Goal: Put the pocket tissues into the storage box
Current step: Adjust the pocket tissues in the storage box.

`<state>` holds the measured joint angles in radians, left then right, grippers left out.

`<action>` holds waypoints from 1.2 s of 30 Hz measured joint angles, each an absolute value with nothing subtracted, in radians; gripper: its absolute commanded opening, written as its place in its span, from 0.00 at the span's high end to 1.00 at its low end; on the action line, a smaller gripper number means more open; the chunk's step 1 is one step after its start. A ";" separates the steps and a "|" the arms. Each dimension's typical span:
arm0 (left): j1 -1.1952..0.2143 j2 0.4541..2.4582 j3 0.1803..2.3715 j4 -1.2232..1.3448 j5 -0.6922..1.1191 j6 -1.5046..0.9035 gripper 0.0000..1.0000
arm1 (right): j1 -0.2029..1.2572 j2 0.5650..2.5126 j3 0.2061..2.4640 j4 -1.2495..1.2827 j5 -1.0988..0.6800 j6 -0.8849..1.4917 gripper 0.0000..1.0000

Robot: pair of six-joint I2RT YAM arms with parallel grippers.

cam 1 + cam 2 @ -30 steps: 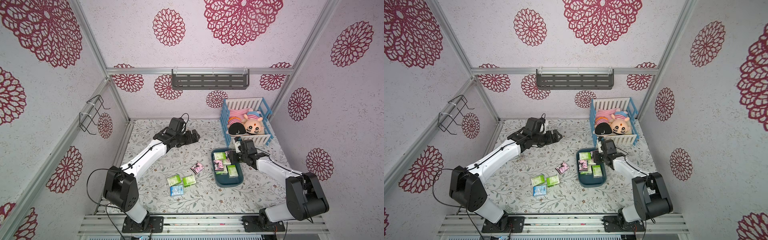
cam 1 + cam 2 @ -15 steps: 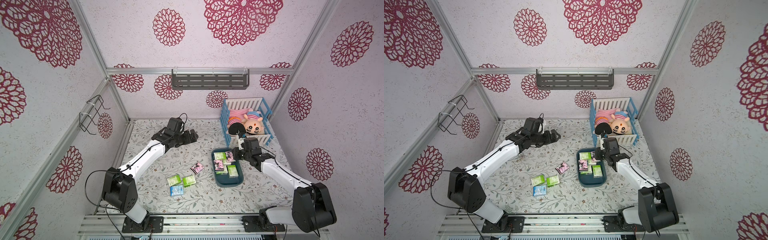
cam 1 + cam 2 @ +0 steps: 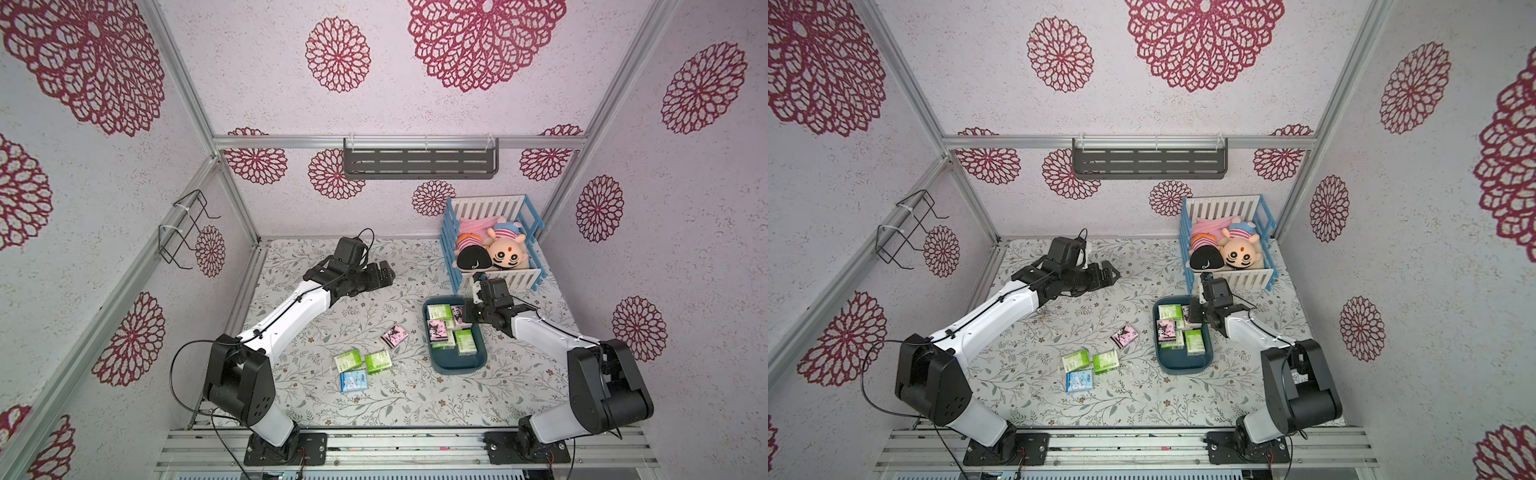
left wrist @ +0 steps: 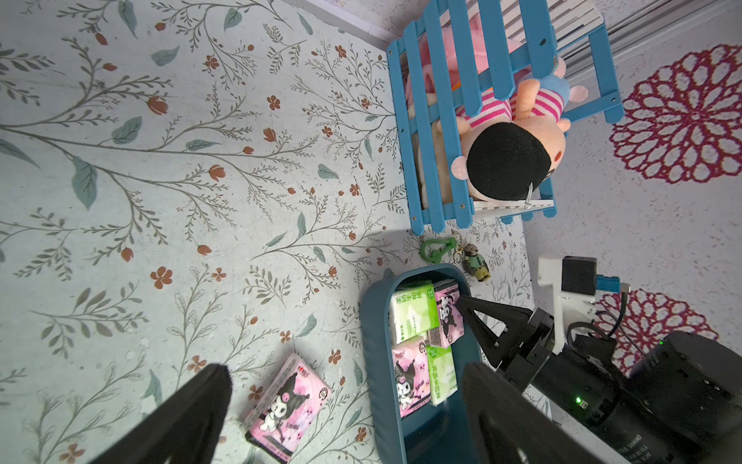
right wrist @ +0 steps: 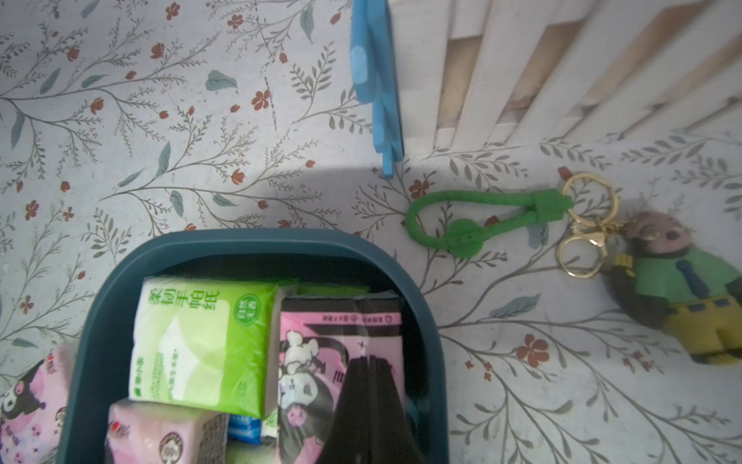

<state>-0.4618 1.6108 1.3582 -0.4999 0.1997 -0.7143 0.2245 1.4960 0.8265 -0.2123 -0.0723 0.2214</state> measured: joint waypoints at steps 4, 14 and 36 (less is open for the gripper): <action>-0.461 1.611 1.358 -0.500 0.200 -0.715 0.03 | 0.225 1.471 0.826 -0.219 -0.072 0.221 1.00; -0.459 1.611 1.358 -0.500 0.193 -0.714 0.03 | 0.255 1.221 0.772 -0.297 -0.084 0.252 1.00; -0.340 1.517 1.325 -0.541 0.196 -0.699 0.03 | 0.258 1.387 0.688 -0.321 -0.130 0.316 1.00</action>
<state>-0.3397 1.5169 1.3247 -0.5407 0.1959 -0.6991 0.2584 1.3869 0.6880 -0.3214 -0.1295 0.3164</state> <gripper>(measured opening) 0.974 0.047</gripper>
